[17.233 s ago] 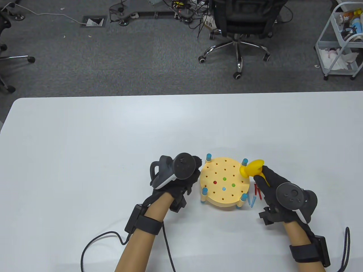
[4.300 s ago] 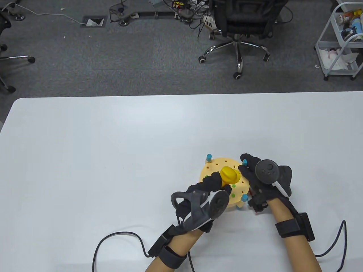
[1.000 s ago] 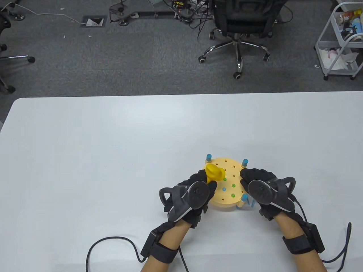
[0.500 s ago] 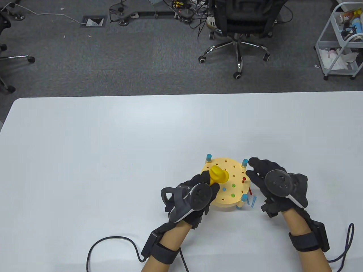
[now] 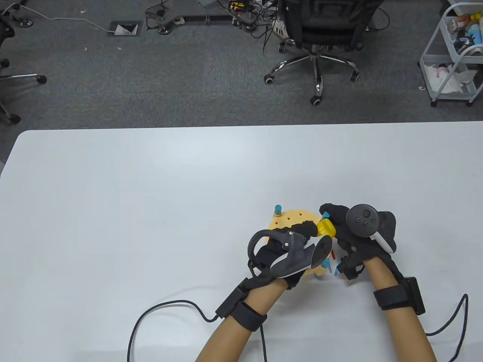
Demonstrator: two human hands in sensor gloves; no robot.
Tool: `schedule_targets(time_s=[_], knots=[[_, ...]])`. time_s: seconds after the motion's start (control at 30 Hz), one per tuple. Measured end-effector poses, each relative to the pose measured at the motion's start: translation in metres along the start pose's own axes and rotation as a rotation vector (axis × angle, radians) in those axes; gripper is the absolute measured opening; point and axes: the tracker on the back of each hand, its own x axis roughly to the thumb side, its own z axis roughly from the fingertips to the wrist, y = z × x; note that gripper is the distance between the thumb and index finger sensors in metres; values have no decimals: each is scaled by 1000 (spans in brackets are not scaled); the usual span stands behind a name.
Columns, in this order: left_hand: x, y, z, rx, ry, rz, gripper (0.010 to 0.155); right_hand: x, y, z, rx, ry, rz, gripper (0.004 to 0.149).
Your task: Hammer toy nails into tap bench
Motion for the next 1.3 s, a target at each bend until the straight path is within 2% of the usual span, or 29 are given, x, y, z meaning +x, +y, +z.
schedule_targets(time_s=[0.03,0.07,0.2,0.23,0.27,0.3,0.33,0.37,0.4,0.43,0.47,0.5,0.53,0.57,0.6,0.63,0.67,0.7,0.73,0.77,0.83,0.93,1.0,1.03,1.17,1.3], knots=[[0,-1,-2,-32,10,-7,65,0,0,0,-4,-1,3,55],[1,0,-1,-16,11,7,65,0,1,1,-10,1,3,55],[-3,3,-1,106,55,75,65,-2,3,1,-15,4,-11,56],[2,-7,-5,-3,-2,64,65,-3,3,1,-14,4,-16,56],[4,-12,-7,-131,26,-27,65,-3,3,1,-13,5,-18,56],[6,-12,-6,-111,3,-92,65,-3,3,1,-12,5,-19,56],[8,-9,-4,-19,-24,-90,65,-3,3,1,-12,5,-18,56],[8,-5,-2,34,10,-90,65,-3,3,1,-13,5,-17,56],[6,-1,2,125,9,-23,65,-2,3,1,-12,5,-14,56],[8,-7,0,111,-19,51,65,-2,3,1,-12,4,-12,56],[12,-22,-7,-122,25,-56,65,-2,4,2,-14,5,-12,56],[12,-15,-5,-174,59,-182,65,-2,4,2,-15,5,-12,56],[12,-9,-3,-63,-11,-203,65,-2,3,2,-15,4,-11,56],[11,-4,2,97,54,-165,65,-2,3,2,-12,3,-7,56],[12,-5,2,100,7,-97,65,-2,3,1,-12,2,-5,56],[15,-17,-3,-49,-41,-34,65,-2,4,2,-13,3,-5,56],[14,-15,-2,-183,57,-94,65,-2,4,2,-13,3,-5,57],[12,-12,-1,-147,22,-114,65,-2,4,2,-13,3,-5,56],[10,-7,-2,-58,12,-108,65,-2,4,2,-11,3,-5,56],[4,1,4,45,58,-58,65,-3,3,1,-2,0,-6,57],[-10,13,13,144,80,124,65,-5,0,2,38,-14,-40,62],[-34,22,26,126,85,288,65,-12,-13,11,89,53,-130,68],[-53,23,37,154,107,338,65,-15,-19,21,118,133,-79,65],[-63,21,43,156,128,346,65,-17,-20,30,158,185,17,62],[-94,10,54,120,223,360,65,-16,-3,63,268,248,296,55],[-108,0,53,84,281,446,65,-6,10,82,202,260,311,55]])
